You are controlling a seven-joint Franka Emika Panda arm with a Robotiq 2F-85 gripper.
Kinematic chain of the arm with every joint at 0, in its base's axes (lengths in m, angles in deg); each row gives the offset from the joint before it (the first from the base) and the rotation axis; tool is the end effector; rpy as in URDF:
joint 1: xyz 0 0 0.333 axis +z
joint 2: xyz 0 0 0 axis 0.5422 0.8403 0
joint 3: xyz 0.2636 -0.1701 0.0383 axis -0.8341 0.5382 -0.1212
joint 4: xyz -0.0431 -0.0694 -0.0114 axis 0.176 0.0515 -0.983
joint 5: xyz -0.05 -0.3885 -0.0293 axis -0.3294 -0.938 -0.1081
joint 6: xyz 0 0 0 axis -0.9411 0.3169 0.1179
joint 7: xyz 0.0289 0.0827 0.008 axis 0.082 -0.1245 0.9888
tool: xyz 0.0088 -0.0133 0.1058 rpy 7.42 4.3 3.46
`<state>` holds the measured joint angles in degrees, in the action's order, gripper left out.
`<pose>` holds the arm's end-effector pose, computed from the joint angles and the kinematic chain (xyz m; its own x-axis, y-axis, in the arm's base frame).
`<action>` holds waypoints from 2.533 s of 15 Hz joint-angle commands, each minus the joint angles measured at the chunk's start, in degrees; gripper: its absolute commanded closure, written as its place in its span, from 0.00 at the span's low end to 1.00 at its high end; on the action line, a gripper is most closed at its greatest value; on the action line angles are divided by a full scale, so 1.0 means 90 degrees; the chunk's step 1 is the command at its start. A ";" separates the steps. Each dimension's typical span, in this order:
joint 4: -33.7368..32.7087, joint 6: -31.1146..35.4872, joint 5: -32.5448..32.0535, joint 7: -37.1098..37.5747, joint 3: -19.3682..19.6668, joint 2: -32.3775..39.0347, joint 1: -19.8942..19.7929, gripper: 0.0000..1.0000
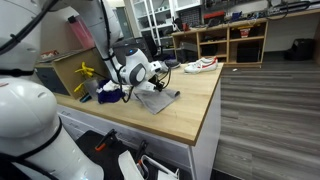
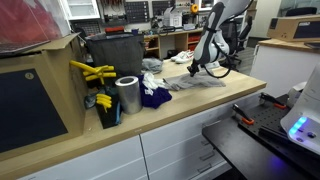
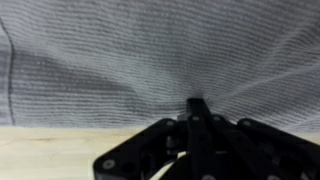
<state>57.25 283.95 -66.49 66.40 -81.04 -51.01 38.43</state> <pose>0.5325 0.0267 0.1495 0.8811 -0.0334 0.4718 -0.0320 -0.9994 -0.0110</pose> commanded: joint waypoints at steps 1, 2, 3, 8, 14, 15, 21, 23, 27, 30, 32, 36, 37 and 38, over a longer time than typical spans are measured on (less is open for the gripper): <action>-0.0497 0.0370 -0.0110 -0.0035 0.0470 0.0674 0.0246 1.00; -0.0587 0.0444 -0.0089 -0.0093 0.0597 0.0764 0.0319 1.00; -0.0683 0.0522 -0.0064 -0.0149 0.0731 0.0858 0.0393 1.00; -0.1329 0.0376 0.0052 -0.0315 0.1466 0.1231 0.0765 1.00; -0.0898 0.0272 -0.0265 -0.0422 0.1277 0.0761 0.0671 0.58; -0.0802 0.0197 -0.0373 -0.0476 0.1189 0.0629 0.0614 0.52; -0.0049 -0.0564 -0.1072 -0.0539 0.0718 -0.0294 0.0576 0.07; 0.0121 -0.0799 -0.1172 -0.0589 0.0763 -0.0495 0.0702 0.00; 0.0420 -0.0988 -0.1413 -0.0668 0.0781 -0.0741 0.0655 0.25; 0.0577 -0.0847 -0.1592 -0.0768 0.0774 -0.0802 0.0532 0.44; 0.0605 -0.0759 -0.1701 -0.0835 0.0771 -0.0776 0.0432 0.60; 0.0620 -0.0519 -0.1814 -0.1009 0.0966 -0.0656 0.0390 0.89; 0.0632 -0.0449 -0.1809 -0.1058 0.1068 -0.0630 0.0422 0.97; 0.0638 -0.0408 -0.1804 -0.1127 0.1163 -0.0611 0.0424 1.00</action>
<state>61.38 278.06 -81.49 57.97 -72.82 -55.81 42.16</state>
